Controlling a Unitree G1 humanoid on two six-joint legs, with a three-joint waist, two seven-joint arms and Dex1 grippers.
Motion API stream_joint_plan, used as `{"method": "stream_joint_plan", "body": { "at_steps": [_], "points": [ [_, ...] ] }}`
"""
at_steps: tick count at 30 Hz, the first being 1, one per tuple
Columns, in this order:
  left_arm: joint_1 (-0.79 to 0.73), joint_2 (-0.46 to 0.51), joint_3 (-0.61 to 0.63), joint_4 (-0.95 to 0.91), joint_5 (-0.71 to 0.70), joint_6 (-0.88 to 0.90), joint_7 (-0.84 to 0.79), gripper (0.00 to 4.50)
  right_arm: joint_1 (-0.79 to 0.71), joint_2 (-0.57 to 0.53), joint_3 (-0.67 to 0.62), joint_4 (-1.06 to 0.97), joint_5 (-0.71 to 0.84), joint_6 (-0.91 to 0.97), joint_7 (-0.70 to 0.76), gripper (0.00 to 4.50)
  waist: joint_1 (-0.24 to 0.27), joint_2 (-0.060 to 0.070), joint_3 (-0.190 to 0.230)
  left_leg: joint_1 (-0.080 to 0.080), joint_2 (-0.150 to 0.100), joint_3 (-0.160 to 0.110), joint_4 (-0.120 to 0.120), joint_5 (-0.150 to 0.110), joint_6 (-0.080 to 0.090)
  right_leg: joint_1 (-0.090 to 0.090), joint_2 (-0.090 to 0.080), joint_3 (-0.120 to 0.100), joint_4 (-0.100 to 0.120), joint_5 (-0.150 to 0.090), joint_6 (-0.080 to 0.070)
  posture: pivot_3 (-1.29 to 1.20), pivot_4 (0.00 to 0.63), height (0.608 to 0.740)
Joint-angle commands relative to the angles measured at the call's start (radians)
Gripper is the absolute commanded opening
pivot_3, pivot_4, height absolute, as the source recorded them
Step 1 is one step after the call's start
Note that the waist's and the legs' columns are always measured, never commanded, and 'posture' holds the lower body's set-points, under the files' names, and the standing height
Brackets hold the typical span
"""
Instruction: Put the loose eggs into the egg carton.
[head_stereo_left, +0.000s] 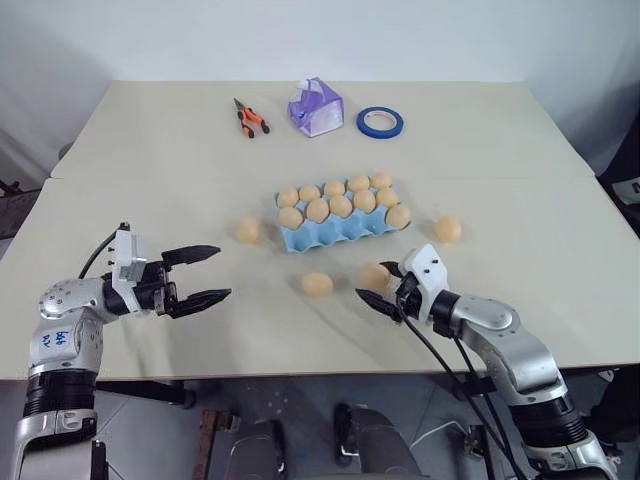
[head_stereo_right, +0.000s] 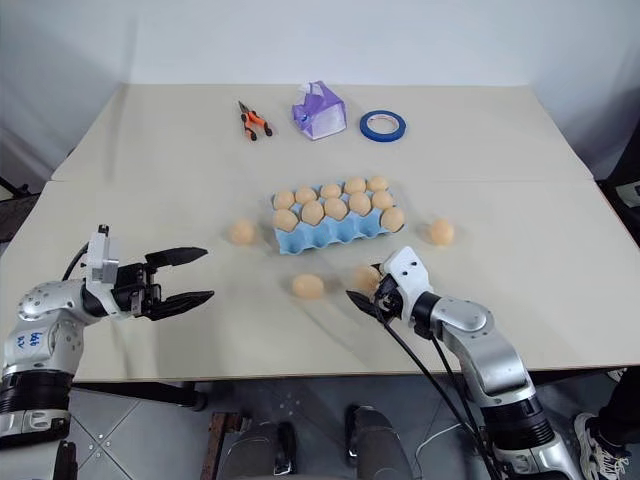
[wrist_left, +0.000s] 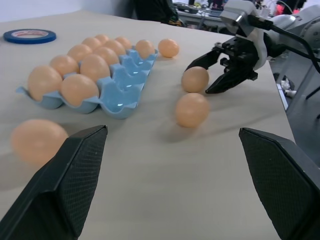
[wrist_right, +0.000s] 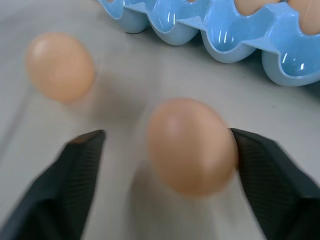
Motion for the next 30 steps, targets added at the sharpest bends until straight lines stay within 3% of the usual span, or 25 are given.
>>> {"method": "stream_joint_plan", "body": {
  "at_steps": [1,4,6,12,17,26,30],
  "points": [
    [0.007,-0.001,0.027,-0.044,-0.032,-0.007,0.003,4.50,-0.009,0.003,-0.030,-0.022,0.003,-0.033,-0.001,2.49,0.000,0.000,0.000,0.000,0.000,0.000,0.000,0.000,0.000,0.000,0.000,0.000,0.000,0.000,0.000,0.00,0.150,0.740],
    [0.008,-0.002,0.028,-0.047,-0.034,-0.007,0.004,4.50,-0.019,0.001,-0.048,-0.026,0.007,-0.037,-0.004,1.68,0.000,0.000,0.000,0.000,0.000,0.000,0.000,0.000,0.000,0.000,-0.001,0.000,0.000,0.000,0.000,0.00,0.150,0.740],
    [0.008,-0.003,0.028,-0.048,-0.035,-0.007,0.005,4.50,-0.031,0.000,-0.062,-0.033,0.010,-0.036,-0.008,1.52,-0.001,0.000,0.000,0.000,0.000,0.000,0.000,0.000,0.000,0.000,-0.001,0.000,0.000,0.000,0.000,0.00,0.150,0.740],
    [0.002,-0.007,0.026,-0.043,-0.036,-0.006,0.007,4.50,-0.217,0.049,-0.095,0.039,-0.001,0.010,-0.091,1.41,-0.009,0.000,0.000,0.000,0.000,0.001,0.000,0.000,0.000,0.000,0.000,0.001,0.000,0.000,0.000,0.00,0.150,0.740],
    [0.000,-0.019,0.025,-0.047,-0.034,-0.007,0.019,4.50,-0.375,0.103,-0.059,0.249,-0.055,-0.023,-0.113,1.40,-0.008,0.000,0.000,0.000,0.000,0.000,0.000,0.001,-0.001,0.000,0.000,0.000,0.000,0.000,-0.001,0.00,0.150,0.740],
    [0.023,-0.019,0.050,-0.071,-0.038,-0.009,0.049,4.50,-0.444,0.119,-0.046,0.395,-0.119,-0.091,-0.103,1.40,-0.008,0.001,0.000,-0.002,0.000,0.001,0.000,-0.001,0.000,-0.002,-0.001,0.000,0.000,0.000,0.000,0.00,0.150,0.740],
    [0.035,-0.018,0.058,-0.078,-0.040,-0.010,0.056,4.50,-0.428,0.101,-0.051,0.364,-0.120,-0.062,-0.093,2.76,-0.016,0.001,0.000,-0.002,0.000,0.001,-0.001,0.000,0.000,-0.002,-0.001,0.001,0.000,0.000,-0.001,0.00,0.150,0.740]
  ]
}}
